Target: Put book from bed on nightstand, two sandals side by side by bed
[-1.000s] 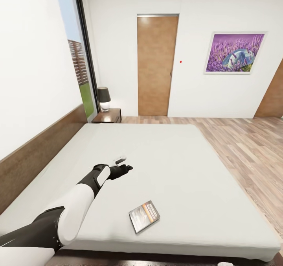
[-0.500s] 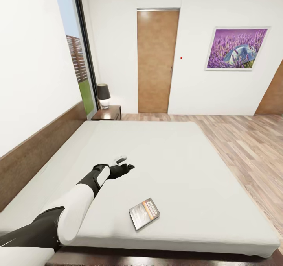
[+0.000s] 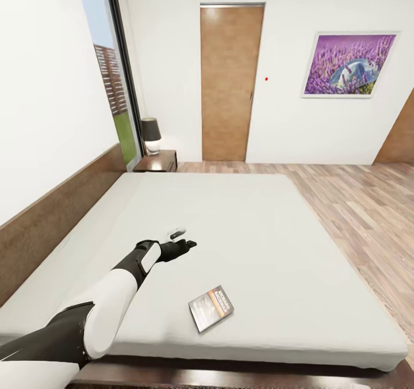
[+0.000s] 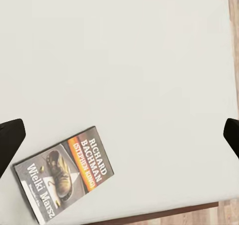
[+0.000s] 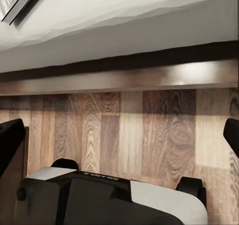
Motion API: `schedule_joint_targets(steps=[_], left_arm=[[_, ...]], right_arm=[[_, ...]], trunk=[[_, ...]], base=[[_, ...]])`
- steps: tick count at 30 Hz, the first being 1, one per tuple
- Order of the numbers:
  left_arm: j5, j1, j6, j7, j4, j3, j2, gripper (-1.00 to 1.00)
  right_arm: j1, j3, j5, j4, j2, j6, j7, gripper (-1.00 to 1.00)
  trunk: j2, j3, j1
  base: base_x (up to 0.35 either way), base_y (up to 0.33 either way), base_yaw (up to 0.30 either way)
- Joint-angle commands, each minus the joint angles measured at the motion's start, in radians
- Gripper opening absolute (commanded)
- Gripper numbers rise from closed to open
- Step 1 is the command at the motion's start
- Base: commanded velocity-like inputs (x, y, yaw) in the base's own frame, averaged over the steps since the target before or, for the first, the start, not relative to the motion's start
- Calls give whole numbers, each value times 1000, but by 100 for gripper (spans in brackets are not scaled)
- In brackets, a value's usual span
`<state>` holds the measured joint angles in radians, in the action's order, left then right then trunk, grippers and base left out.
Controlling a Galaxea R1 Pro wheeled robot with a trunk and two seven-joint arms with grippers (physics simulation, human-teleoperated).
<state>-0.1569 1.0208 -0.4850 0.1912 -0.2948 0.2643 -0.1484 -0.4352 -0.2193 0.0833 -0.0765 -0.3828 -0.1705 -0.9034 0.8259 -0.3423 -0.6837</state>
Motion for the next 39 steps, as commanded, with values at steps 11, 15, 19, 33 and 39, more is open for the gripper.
schedule_joint_targets(steps=[11,15,19,33,39], left_arm=[[-7,-1,-6,-1,-1,1,-3,100],[-7,-1,-5,-1,-1,1,-3,100],[-7,-1,-4,-1,-1,1,-3,100],[-6,-2,-4,-1,-1,-1,-5,100],[-6,-2,-4,-1,-1,-1,-6,100]], right_arm=[[-1,5,9,-5,-1,-7,-2,100],[-2,5,9,-5,-1,-7,-2,100],[-2,5,9,-5,0,-6,-3,100],[-2,5,9,-5,1,-7,-2,100],[-2,5,8,-5,1,-7,-2,100]], trunk=[[1,-19,0],[1,-25,0],[1,-31,0],[1,-54,0],[1,-63,0]], base=[[0,0,0],[0,0,0],[0,0,0],[0,0,0],[0,0,0]])
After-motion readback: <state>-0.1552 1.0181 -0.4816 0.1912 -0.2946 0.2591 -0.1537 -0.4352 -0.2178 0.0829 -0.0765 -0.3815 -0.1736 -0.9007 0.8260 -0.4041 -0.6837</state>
